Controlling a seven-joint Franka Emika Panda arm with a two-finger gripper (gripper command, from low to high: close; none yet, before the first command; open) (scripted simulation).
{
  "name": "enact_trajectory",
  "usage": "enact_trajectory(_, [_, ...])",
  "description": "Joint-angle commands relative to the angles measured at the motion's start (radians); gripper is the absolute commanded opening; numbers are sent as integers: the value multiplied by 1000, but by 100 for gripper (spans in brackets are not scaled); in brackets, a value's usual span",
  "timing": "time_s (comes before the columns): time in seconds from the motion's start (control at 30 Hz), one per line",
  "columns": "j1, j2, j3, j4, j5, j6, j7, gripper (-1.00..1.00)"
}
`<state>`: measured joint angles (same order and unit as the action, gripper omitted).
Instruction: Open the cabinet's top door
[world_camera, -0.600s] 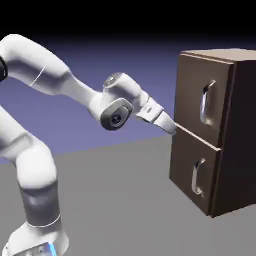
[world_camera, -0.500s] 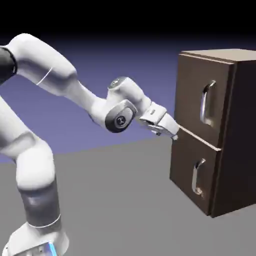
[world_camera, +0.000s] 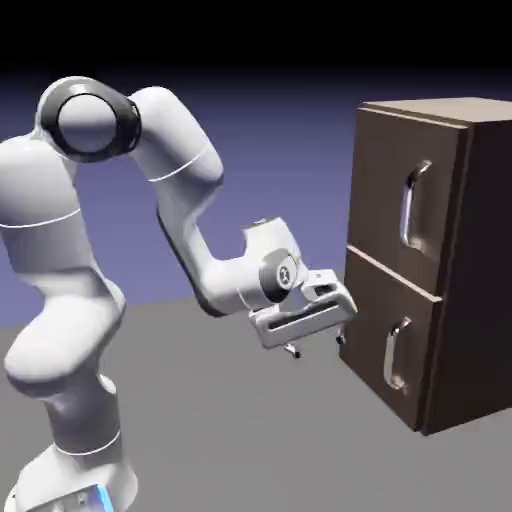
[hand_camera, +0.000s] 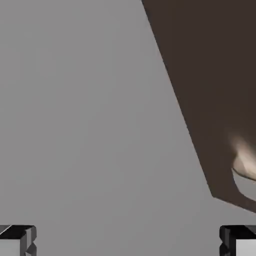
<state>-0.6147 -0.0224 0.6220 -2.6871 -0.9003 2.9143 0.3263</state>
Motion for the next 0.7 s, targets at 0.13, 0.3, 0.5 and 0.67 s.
enact_trajectory(0.13, [-151, 132, 150, 30, -218, -30, -100, 100])
enact_trajectory(0.3, [-303, 265, 301, 59, -435, -59, -200, 100])
enact_trajectory(0.5, [-484, 423, 481, 95, -696, -95, -321, 100])
enact_trajectory(0.67, [-635, 556, 631, 125, -914, -125, -421, 100])
